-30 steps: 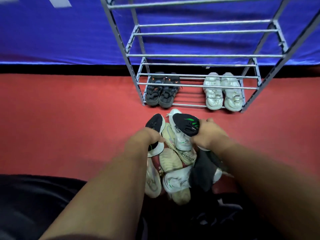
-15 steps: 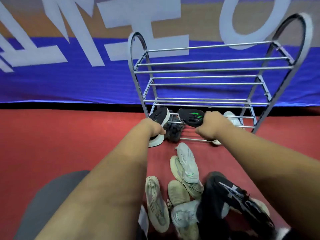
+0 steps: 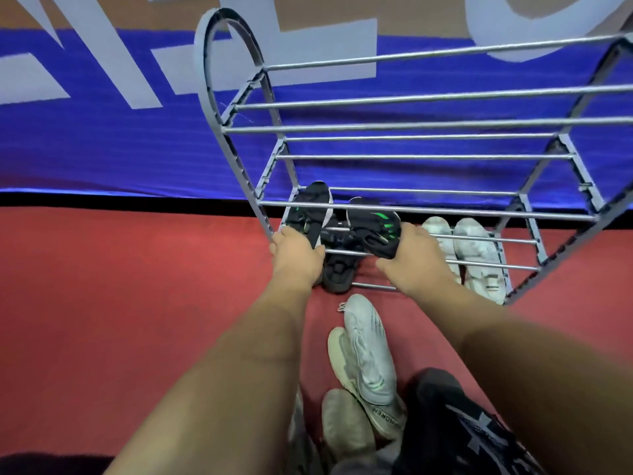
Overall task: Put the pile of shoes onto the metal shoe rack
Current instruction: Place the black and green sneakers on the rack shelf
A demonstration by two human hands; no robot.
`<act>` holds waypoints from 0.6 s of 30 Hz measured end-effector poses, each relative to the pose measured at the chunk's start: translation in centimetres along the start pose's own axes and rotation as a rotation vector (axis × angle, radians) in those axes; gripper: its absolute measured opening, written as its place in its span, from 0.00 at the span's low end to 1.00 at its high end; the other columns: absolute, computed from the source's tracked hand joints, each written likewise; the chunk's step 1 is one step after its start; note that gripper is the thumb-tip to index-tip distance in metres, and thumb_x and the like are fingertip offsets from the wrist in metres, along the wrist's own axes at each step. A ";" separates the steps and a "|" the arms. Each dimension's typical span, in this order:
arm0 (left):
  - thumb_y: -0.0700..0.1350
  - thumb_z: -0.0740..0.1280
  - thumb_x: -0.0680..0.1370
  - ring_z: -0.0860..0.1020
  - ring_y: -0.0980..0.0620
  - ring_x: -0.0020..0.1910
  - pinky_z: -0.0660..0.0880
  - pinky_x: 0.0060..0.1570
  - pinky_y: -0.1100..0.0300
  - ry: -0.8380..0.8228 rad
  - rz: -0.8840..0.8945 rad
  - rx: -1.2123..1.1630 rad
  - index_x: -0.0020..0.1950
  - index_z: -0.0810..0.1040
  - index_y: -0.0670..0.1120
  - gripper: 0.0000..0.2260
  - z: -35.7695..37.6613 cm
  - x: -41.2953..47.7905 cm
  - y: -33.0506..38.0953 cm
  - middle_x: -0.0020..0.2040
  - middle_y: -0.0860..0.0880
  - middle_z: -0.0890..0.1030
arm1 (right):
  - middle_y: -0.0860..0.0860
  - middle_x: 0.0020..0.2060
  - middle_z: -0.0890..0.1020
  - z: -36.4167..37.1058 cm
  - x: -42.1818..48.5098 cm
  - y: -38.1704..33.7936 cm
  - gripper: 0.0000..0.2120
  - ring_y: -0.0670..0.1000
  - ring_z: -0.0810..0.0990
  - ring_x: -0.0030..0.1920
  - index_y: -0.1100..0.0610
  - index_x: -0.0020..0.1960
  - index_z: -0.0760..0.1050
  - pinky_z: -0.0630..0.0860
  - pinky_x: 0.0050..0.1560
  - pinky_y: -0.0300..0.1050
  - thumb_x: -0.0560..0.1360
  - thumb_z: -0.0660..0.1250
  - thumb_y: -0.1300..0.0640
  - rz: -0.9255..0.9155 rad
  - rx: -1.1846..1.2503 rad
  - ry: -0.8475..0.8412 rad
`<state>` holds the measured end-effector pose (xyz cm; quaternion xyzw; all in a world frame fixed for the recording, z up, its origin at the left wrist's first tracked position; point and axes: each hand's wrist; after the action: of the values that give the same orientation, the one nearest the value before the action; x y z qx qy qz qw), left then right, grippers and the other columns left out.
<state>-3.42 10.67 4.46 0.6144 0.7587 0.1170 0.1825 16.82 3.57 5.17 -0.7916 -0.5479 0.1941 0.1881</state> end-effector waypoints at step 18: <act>0.61 0.68 0.74 0.74 0.41 0.65 0.76 0.64 0.46 0.135 0.066 -0.168 0.74 0.69 0.44 0.34 4.8 6.1 -1.3 0.65 0.43 0.72 | 0.58 0.71 0.66 6.0 5.1 -2.6 0.46 0.64 0.66 0.71 0.54 0.79 0.61 0.69 0.71 0.57 0.66 0.68 0.37 -0.079 -0.061 -0.103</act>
<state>-3.62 16.15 -1.25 0.6122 0.7362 0.2272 0.1777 13.32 9.70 0.81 -0.7637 -0.5934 0.2102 0.1428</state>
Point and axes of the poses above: each hand's wrist, its own x-axis towards the middle knuckle, its own z-axis out of the palm, y = z × x
